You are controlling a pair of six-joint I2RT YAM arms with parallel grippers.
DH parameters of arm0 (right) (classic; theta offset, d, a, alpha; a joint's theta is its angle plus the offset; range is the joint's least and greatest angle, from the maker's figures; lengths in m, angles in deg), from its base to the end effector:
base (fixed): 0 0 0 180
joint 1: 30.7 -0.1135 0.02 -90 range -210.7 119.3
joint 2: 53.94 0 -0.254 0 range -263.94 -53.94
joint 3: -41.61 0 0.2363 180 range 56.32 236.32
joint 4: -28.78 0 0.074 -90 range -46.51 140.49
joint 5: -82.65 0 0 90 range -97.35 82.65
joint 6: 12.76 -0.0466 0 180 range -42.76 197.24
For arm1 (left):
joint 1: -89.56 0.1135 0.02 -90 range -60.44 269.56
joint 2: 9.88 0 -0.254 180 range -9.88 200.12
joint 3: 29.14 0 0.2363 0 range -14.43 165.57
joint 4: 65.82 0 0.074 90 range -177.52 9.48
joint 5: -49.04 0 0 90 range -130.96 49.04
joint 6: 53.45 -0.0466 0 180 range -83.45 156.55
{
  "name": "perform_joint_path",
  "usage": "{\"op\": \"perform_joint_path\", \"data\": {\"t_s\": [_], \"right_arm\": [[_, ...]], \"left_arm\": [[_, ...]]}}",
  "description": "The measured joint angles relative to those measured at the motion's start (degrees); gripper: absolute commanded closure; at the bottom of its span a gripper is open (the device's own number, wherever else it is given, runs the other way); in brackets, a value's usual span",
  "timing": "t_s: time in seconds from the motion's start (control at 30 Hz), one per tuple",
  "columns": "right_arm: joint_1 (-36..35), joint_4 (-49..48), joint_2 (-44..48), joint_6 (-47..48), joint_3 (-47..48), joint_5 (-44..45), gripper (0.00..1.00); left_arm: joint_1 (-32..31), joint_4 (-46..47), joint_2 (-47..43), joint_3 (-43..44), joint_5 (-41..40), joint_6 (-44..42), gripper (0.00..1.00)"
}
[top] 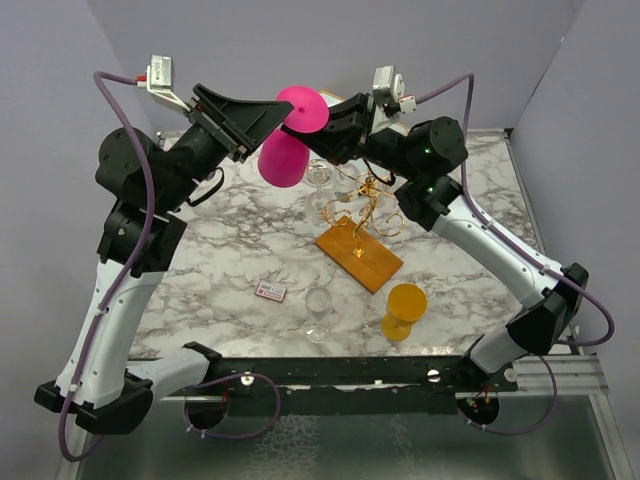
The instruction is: Place the wine glass upside down on the wine glass rack
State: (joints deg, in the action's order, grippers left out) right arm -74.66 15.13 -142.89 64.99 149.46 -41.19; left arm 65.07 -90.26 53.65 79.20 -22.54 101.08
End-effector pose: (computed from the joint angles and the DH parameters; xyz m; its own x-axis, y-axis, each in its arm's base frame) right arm 0.2223 0.2505 0.5046 0.1844 0.4227 -0.8873 -0.9758 0.1866 -0.1139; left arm 0.1625 -0.0902 0.5486 -0.4622 -0.7307 -0.5024 0.5710 0.1882 -0.7991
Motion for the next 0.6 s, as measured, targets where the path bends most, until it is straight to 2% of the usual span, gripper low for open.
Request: {"op": "perform_joint_path", "data": {"t_s": [0.2,0.5,0.57,0.6], "right_arm": [[-0.2,-0.6,-0.7,0.6,0.0,-1.5,0.99],[-0.2,-1.8,-1.7,5.1,-0.3,-5.5,0.99],[-0.2,-1.9,-1.8,6.7,-0.4,-6.2,0.98],[-0.2,-2.0,-1.9,7.5,-0.4,-6.6,0.96]], "left_arm": [[0.0,-2.0,-1.8,-0.2,-0.6,0.9,0.77],[0.0,-5.0,-2.8,-0.9,-1.2,3.8,0.85],[0.0,-5.6,-2.8,-1.1,-1.4,4.2,0.99],[0.0,-5.7,-2.9,-1.3,-1.5,4.4,1.0]]}}
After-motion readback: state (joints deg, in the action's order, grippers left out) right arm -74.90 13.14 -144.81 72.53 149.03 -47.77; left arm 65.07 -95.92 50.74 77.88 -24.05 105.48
